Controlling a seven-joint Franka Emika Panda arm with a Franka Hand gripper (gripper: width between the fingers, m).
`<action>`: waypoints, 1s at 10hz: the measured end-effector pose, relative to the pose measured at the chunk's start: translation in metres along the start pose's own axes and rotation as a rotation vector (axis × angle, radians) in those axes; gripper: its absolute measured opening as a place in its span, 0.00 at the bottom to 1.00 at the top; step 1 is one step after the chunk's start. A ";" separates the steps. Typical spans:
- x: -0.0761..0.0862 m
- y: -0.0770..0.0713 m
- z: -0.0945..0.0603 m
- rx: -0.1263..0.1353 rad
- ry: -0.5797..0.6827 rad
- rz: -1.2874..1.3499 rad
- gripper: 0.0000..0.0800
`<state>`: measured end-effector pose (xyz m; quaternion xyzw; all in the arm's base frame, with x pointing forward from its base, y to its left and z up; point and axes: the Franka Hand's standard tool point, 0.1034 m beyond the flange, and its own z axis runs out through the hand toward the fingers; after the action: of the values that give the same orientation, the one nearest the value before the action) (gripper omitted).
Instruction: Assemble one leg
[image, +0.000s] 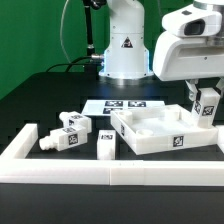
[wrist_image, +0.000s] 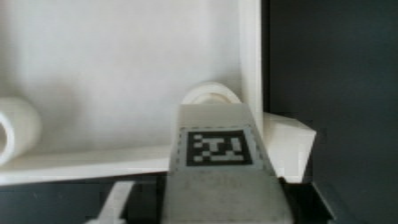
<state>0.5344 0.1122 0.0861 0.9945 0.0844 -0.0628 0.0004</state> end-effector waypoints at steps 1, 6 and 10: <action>0.000 0.000 0.000 0.005 0.011 0.059 0.36; 0.001 -0.002 0.000 0.030 0.069 0.377 0.36; -0.004 0.002 0.001 0.098 0.106 0.779 0.36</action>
Offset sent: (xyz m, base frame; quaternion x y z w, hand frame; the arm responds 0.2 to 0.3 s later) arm 0.0000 0.0000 0.0000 0.0000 0.0000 0.1938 0.9810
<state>0.5308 0.1092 0.0855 0.9527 -0.3025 -0.0102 -0.0275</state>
